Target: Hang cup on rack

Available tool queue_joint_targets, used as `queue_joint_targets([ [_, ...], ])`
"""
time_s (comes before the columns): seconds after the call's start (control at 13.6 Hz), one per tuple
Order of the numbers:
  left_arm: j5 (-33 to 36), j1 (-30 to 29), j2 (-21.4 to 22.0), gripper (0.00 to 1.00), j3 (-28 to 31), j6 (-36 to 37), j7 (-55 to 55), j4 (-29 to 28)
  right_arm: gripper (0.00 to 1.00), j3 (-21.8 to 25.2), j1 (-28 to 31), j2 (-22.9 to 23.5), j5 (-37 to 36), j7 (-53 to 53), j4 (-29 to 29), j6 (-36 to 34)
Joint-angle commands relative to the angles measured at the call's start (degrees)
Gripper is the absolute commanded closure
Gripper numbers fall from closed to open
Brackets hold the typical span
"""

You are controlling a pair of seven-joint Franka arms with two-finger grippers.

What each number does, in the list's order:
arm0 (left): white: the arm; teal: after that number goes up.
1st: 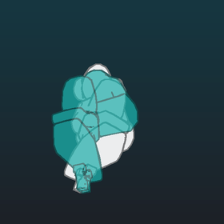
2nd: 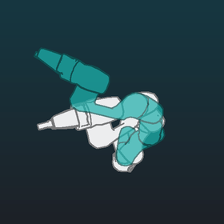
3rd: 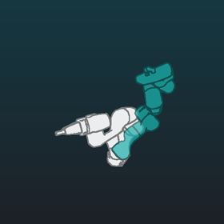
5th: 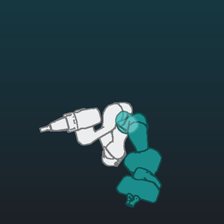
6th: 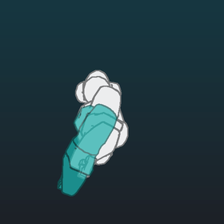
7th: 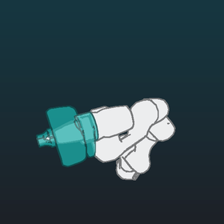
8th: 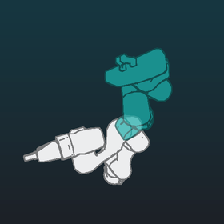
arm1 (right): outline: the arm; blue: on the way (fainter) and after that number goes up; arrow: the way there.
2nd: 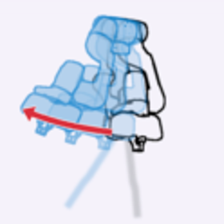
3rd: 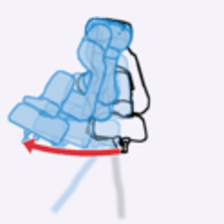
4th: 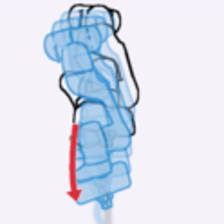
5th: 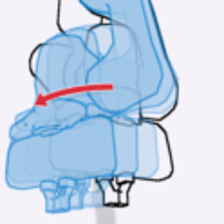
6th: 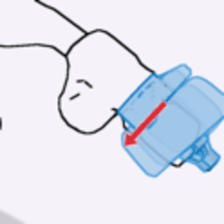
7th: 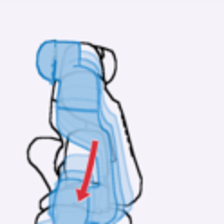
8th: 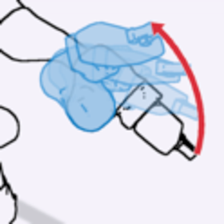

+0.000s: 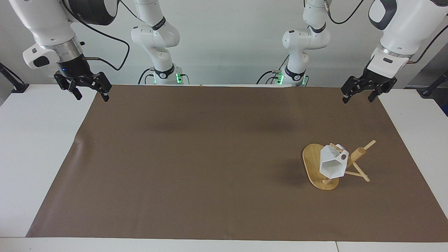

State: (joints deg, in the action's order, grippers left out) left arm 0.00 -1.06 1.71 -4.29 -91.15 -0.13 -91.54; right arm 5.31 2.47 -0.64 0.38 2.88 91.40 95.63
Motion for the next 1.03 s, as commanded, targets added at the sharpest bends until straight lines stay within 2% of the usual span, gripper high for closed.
queue_joint_targets([
  [0.0,1.5,1.1,2.7,0.0,0.0,0.8,-2.4,-2.8,0.0,-0.3,0.1,-0.9,-0.4,-0.9,0.7,-0.7],
  [0.37,1.5,6.6,4.1,0.0,4.4,2.6,-2.3,-3.4,0.0,-0.3,0.1,-0.9,-0.4,-0.9,0.7,-0.6],
  [0.66,0.3,3.8,4.9,0.0,3.6,1.8,-2.6,-4.5,0.0,-0.3,-0.1,-0.9,-0.4,-0.9,0.7,-0.7],
  [0.74,-2.7,3.3,4.9,0.0,3.8,0.7,-2.3,-4.5,0.0,-0.3,-0.1,-0.9,-0.4,-0.9,0.7,-0.7],
  [0.88,-3.2,3.3,4.5,0.0,3.5,-2.3,-2.4,-4.1,0.0,-0.3,-0.1,-0.9,-0.4,-0.9,0.7,-0.7],
  [0.96,-3.2,3.3,4.5,0.0,2.8,-1.5,-2.4,-3.7,0.0,-0.3,-0.1,-0.9,-0.4,-0.9,0.7,-0.7],
])
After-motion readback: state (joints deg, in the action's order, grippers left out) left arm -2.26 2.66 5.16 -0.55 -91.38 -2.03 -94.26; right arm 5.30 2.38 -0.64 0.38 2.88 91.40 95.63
